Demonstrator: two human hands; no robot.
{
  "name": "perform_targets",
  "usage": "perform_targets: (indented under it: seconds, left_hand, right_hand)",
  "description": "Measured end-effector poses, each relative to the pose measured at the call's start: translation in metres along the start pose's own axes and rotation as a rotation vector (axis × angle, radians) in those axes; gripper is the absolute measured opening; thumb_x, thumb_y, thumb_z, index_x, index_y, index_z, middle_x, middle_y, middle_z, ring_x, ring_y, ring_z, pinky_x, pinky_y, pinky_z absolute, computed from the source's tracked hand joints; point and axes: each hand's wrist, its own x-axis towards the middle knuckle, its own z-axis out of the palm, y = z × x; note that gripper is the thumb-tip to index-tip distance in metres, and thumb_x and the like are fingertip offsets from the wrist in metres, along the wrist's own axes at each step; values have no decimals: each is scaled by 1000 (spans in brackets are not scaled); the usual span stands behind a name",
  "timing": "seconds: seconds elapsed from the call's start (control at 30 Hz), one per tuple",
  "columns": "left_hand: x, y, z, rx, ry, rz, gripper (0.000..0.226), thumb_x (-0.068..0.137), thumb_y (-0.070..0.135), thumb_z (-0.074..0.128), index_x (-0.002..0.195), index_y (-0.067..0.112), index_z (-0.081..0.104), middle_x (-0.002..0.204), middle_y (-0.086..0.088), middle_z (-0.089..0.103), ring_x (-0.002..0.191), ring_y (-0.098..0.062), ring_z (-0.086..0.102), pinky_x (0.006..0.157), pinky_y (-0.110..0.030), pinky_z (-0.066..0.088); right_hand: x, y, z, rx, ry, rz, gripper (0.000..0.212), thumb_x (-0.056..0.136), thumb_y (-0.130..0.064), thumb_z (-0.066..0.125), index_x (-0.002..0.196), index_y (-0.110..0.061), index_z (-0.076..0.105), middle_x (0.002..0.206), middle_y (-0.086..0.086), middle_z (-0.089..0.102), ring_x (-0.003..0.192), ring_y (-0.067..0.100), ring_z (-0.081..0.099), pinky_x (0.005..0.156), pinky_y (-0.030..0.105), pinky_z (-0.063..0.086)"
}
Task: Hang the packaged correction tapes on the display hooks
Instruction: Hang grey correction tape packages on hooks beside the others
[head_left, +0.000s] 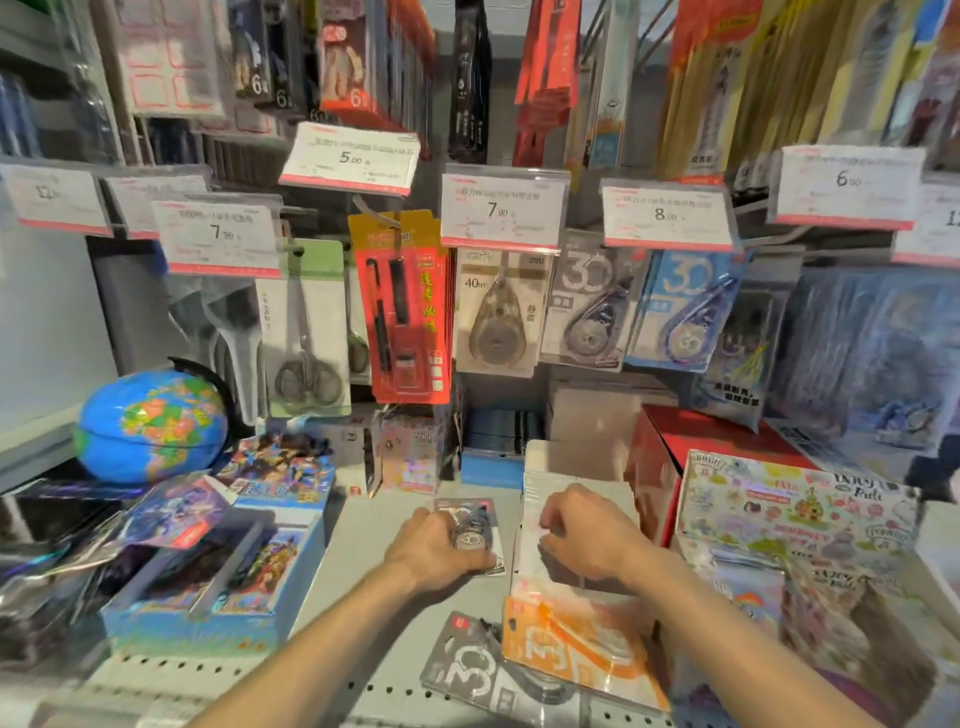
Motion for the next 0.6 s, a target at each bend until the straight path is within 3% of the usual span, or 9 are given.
perform_targets:
  seconds: [0.17, 0.33, 0.5, 0.6]
  left_hand:
    - [2, -7, 4, 44, 12, 4, 51, 70, 60, 79, 91, 16, 65, 101, -4, 53, 96, -26, 56, 82, -36, 48]
    - [-7, -29, -7, -8, 56, 41, 72, 75, 61, 75, 130, 19, 57, 128, -4, 47, 126, -23, 48, 106, -33, 42]
    - [-24, -40, -27, -228, 144, 145, 70, 77, 50, 80, 136, 27, 49, 132, 8, 45, 123, -10, 50, 98, -23, 38]
    - [-33, -36, -39, -322, 199, 235, 62, 75, 45, 84, 126, 35, 51, 124, 19, 48, 115, 1, 50, 92, -14, 36]
  right_hand:
    - [1, 3, 3, 61, 4, 10, 25, 91, -28, 62, 114, -23, 69, 117, -2, 60, 105, 19, 60, 90, 31, 50]
    - [6, -7, 3, 182, 41, -2, 21, 92, -25, 57, 109, -22, 70, 110, -5, 67, 103, 16, 61, 89, 29, 48]
    - [16, -34, 7, 517, 53, 38, 20, 93, -26, 58, 111, -19, 65, 83, -8, 66, 81, 13, 64, 77, 24, 50]
    - [19, -54, 3, 721, 62, 80, 30, 94, -28, 61, 122, -19, 57, 91, 1, 69, 75, 17, 68, 73, 26, 56]
